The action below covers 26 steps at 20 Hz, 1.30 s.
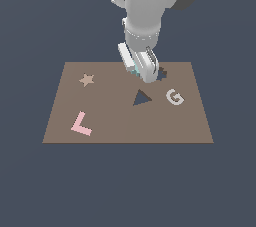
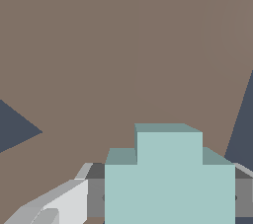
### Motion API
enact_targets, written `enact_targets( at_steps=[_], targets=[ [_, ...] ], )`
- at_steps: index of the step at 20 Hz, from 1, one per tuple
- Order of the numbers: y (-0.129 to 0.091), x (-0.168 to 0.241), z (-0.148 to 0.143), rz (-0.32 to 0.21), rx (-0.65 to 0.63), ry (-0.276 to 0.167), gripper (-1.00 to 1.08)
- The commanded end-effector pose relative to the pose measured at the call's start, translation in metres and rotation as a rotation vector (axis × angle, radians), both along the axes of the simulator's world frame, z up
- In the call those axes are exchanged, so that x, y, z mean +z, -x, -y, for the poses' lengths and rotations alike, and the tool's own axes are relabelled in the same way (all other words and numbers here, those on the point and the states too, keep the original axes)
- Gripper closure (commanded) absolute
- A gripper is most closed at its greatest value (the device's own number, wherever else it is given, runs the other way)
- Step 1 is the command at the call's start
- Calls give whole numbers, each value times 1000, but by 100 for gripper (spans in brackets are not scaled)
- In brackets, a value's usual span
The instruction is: Insert a designated object into the corresponding slot on a board.
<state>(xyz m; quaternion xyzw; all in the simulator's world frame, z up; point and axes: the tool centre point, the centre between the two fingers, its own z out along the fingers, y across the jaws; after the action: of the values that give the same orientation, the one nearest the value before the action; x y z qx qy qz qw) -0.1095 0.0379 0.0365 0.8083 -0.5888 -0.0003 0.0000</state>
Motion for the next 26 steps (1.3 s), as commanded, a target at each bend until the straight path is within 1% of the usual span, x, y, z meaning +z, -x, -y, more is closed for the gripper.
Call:
enact_targets(
  at_steps=[1,7,14,20,26],
  targets=[
    [1,1,-11,1,-80,0,108],
    [0,2,-36,1,-257,0,108],
    [-4,3,-57,1,-413,-1,108],
    [-9,4,-69,1,-503,-1,108],
    [-13,4,-75,0,-552,0,108]
  ],
)
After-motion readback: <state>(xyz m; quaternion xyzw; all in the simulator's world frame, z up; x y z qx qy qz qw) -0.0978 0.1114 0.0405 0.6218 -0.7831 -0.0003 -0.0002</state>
